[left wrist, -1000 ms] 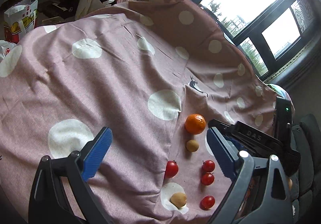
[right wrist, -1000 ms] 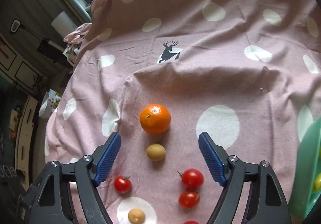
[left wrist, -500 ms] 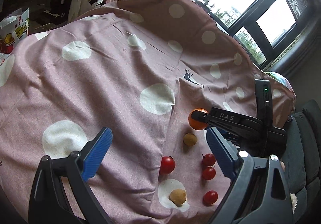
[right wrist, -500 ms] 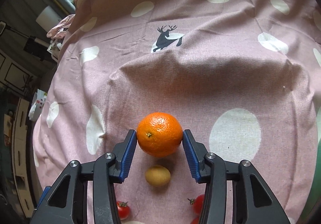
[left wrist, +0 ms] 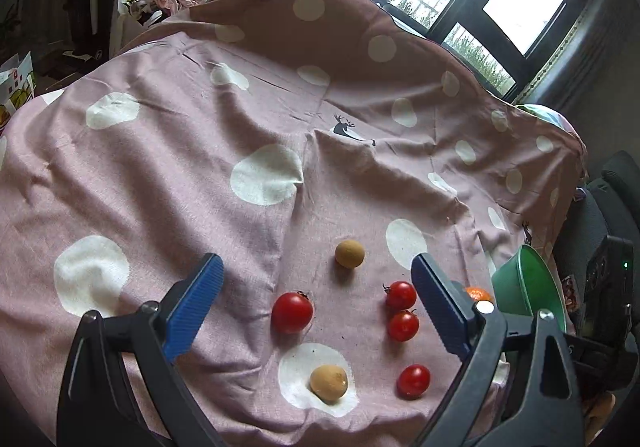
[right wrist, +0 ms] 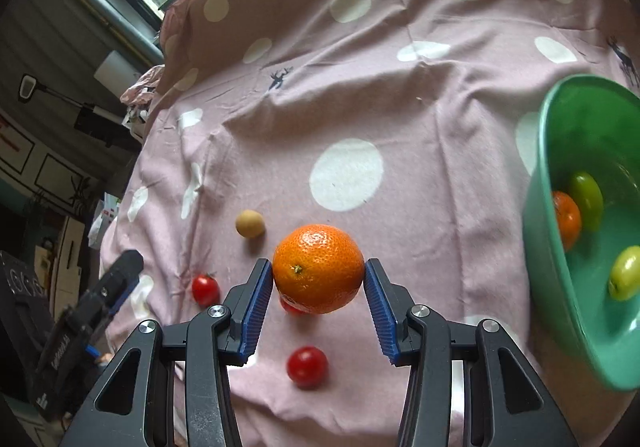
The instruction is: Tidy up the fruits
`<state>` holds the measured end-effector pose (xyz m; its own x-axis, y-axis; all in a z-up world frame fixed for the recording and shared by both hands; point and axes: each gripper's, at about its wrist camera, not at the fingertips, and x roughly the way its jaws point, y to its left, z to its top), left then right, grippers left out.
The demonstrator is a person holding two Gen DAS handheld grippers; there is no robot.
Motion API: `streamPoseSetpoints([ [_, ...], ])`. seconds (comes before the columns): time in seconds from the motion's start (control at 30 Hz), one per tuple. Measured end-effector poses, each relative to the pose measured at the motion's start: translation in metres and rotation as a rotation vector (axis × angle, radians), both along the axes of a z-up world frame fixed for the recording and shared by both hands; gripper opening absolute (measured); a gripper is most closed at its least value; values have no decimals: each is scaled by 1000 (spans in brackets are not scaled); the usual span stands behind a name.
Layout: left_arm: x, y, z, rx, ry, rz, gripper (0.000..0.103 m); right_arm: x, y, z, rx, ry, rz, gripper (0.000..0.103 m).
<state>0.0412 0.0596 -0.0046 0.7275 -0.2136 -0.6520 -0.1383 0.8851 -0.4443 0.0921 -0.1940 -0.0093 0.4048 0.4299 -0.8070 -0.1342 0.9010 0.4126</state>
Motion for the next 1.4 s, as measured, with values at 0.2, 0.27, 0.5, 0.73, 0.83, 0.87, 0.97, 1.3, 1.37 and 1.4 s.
streamPoseSetpoints([
  [0.2, 4, -11, -6, 15, 20, -25, 94, -15, -14, -27, -23, 52, 10, 49],
  [0.27, 4, -13, -7, 0, 19, -42, 94, -12, -16, -35, -24, 78, 4, 49],
  [0.5, 3, -28, -9, -10, 10, -86, 89, -14, -16, -29, 0, 50, 20, 52],
  [0.73, 1, -47, -7, -73, -28, -195, 75, -22, -37, -5, 58, -56, -48, 64],
  [0.83, -1, -59, -6, -90, -36, -257, 68, -22, -44, -4, 104, -56, -70, 64],
  [0.87, -1, -63, -6, -89, -40, -278, 66, -21, -46, -5, 119, -50, -76, 64],
  [0.97, -3, -78, -8, -71, -50, -328, 62, -20, -45, -8, 152, -46, -75, 64],
  [1.3, -1, -124, -25, -40, 7, -493, 51, -17, -37, -18, 124, -28, -94, 58],
  [1.37, 0, -129, -27, -43, 18, -510, 50, -16, -40, -22, 152, -7, -93, 50],
  [1.4, 0, -131, -28, -34, 24, -514, 50, -15, -39, -23, 160, 0, -88, 50],
])
